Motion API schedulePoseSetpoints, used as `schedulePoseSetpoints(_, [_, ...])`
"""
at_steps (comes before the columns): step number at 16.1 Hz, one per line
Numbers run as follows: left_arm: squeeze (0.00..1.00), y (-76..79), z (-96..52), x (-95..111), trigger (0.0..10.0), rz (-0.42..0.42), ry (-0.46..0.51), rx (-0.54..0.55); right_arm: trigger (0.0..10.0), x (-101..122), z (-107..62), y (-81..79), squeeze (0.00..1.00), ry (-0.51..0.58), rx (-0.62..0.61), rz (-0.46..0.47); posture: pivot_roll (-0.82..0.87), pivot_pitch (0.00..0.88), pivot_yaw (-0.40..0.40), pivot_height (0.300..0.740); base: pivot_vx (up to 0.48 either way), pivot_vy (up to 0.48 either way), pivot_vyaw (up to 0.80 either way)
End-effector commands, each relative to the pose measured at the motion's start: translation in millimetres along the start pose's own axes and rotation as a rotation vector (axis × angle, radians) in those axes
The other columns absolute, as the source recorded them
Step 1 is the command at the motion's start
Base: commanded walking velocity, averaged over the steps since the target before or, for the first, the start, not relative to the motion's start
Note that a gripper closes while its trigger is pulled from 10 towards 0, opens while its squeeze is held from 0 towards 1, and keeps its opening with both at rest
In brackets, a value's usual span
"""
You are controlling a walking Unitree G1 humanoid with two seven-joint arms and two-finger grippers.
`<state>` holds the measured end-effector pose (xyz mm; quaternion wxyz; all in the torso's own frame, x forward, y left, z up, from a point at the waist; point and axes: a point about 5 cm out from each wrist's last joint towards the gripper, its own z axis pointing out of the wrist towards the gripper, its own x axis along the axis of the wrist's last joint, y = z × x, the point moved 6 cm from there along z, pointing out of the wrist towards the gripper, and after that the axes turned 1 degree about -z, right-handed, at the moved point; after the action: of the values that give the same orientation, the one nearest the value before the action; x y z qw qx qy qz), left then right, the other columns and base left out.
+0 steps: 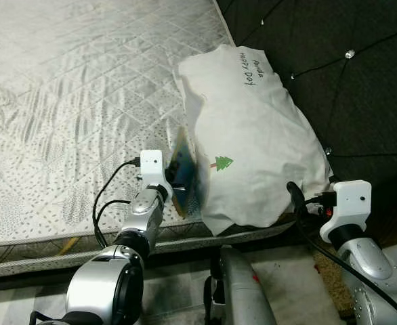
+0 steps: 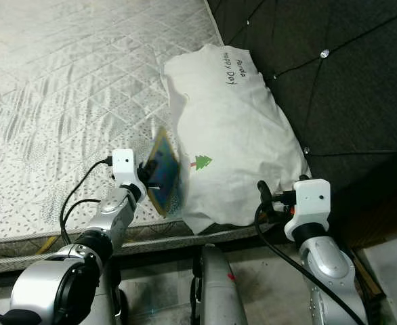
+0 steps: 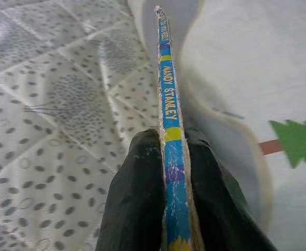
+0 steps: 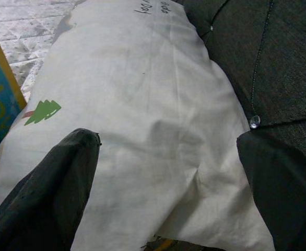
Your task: Clean up the room
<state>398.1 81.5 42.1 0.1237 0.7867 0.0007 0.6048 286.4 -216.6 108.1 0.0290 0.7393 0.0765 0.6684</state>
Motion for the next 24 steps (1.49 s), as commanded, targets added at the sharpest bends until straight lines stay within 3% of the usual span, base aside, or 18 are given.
schedulePoseSetpoints(1, [0.00, -2.6, 1.4, 3.8, 10.0, 0.039, 0.010, 0.035, 10.0, -1.9, -1.3, 1.0, 0.00, -0.004, -0.003, -0.007, -0.28, 0.167, -0.087, 0.622, 0.000, 0.000, 0.00])
schedulePoseSetpoints(4, [0.00, -11.9, 0.7, -1.3, 10.0, 0.032, -0.022, 0.102, 10.0, -1.5, -1.7, -0.8, 0.00, 0.003, -0.001, -0.003, -0.27, 0.173, -0.076, 0.622, 0.000, 0.000, 0.00])
schedulePoseSetpoints(5, [0.00, -12.2, 0.0, -9.2, 10.0, -0.038, -0.062, 0.119, 10.0, -1.4, -1.1, -1.4, 0.00, 0.004, 0.000, -0.002, -0.27, 0.174, -0.073, 0.622, 0.000, 0.000, 0.00])
schedulePoseSetpoints(6, [0.00, -12.0, -0.5, -13.2, 10.0, -0.057, -0.081, 0.124, 10.0, -1.2, -0.7, -1.7, 0.00, 0.005, 0.000, -0.002, -0.27, 0.174, -0.073, 0.622, 0.000, 0.000, 0.00])
schedulePoseSetpoints(12, [0.00, -24.3, -6.5, -32.4, 10.0, 0.069, -0.188, 0.198, 10.0, 1.0, 2.2, -4.4, 0.00, 0.018, 0.001, 0.000, -0.26, 0.171, -0.063, 0.622, 0.000, 0.000, 0.00])
schedulePoseSetpoints(15, [0.00, -21.1, -5.8, -32.7, 10.0, 0.147, -0.200, 0.187, 10.0, 1.7, 2.8, -6.3, 0.00, 0.025, 0.002, 0.002, -0.26, 0.167, -0.058, 0.622, 0.000, 0.000, 0.00])
schedulePoseSetpoints(16, [0.36, -20.6, -5.6, -32.3, 10.0, 0.152, -0.198, 0.186, 10.0, 1.6, 2.8, -6.3, 0.00, 0.025, 0.002, 0.002, -0.26, 0.167, -0.058, 0.622, 0.000, 0.000, 0.00])
schedulePoseSetpoints(17, [1.00, -19.2, -5.2, -31.8, 10.0, 0.157, -0.196, 0.178, 10.0, 1.7, 3.3, -6.5, 0.00, 0.026, 0.001, 0.001, -0.25, 0.167, -0.056, 0.622, 0.000, 0.000, 0.00])
schedulePoseSetpoints(24, [1.00, -18.0, -4.8, -31.2, 10.0, 0.168, -0.196, 0.176, 10.0, 2.3, 5.1, -6.9, 0.00, 0.032, 0.001, -0.003, -0.25, 0.156, -0.056, 0.622, 0.000, 0.000, 0.00])
